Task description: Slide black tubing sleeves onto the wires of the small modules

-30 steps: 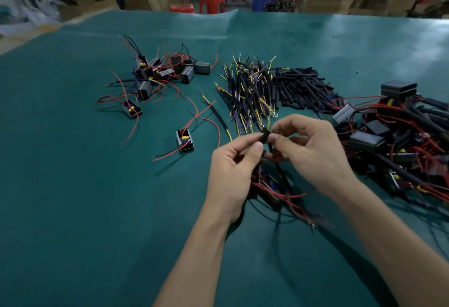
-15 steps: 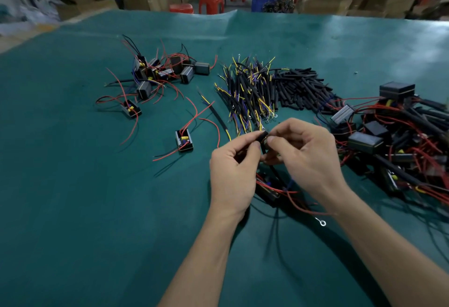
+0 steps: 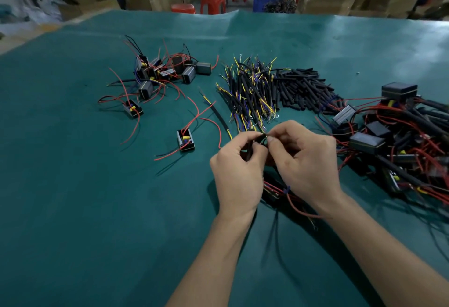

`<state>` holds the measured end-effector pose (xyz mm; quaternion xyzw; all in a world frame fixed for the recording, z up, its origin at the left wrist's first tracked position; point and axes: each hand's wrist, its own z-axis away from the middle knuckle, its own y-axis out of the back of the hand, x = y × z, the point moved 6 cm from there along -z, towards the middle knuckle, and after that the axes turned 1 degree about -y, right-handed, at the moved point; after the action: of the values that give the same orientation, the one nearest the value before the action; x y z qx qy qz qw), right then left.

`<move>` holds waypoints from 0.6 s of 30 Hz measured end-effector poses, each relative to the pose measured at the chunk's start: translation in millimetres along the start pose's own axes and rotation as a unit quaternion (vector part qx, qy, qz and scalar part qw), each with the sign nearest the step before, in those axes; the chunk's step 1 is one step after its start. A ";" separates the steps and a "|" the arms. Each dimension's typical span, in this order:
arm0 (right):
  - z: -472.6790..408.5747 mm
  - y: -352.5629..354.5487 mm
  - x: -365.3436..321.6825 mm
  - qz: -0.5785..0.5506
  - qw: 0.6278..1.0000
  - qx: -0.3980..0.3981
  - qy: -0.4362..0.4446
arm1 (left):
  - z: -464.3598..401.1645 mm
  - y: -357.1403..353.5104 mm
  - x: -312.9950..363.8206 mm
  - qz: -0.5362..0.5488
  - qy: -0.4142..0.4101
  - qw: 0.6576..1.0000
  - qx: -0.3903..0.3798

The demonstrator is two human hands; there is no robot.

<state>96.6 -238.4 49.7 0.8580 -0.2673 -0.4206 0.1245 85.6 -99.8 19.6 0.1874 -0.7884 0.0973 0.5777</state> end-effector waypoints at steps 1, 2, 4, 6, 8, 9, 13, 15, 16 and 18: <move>-0.2 0.8 -0.2 0.006 1.000 0.003 0.001 | 0.2 0.2 0.5 0.000 -0.005 1.000 0.000; -0.2 1.3 0.1 0.008 1.000 0.005 0.001 | 0.5 0.0 1.0 0.003 -0.008 1.000 -0.005; -1.0 2.7 1.7 0.005 1.000 0.005 -0.003 | 0.2 -1.3 1.9 0.003 -0.016 1.000 -0.021; -2.4 4.0 3.5 -0.001 1.000 0.000 -0.009 | -0.6 -2.3 1.6 -0.010 -0.026 0.999 -0.030; -3.5 4.7 2.6 0.004 1.000 -0.010 -0.002 | -1.2 -2.9 0.6 -0.020 -0.027 0.999 -0.031; -3.8 4.9 1.3 0.009 1.000 -0.018 0.006 | -1.2 -3.0 -0.4 -0.018 -0.025 0.999 -0.030; -8.2 8.1 -7.2 0.048 0.996 -0.059 0.055 | -0.3 -3.3 -4.3 -0.001 -0.014 0.999 -0.031; -11.9 10.7 -13.5 0.092 0.986 -0.087 0.104 | 0.1 -3.8 -3.9 -0.002 -0.024 0.999 -0.035; -13.6 11.1 -15.8 0.114 0.980 -0.105 0.123 | 0.3 -4.1 -3.4 -0.004 -0.029 0.999 -0.037; -17.8 11.5 -18.4 0.138 0.971 -0.138 0.136 | 0.0 -4.5 -3.6 -0.007 -0.033 0.999 -0.037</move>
<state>97.3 -237.8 77.8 0.8367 -0.3026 -0.3116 0.3337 88.4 -103.2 15.9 0.1743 -0.8087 0.0581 0.5588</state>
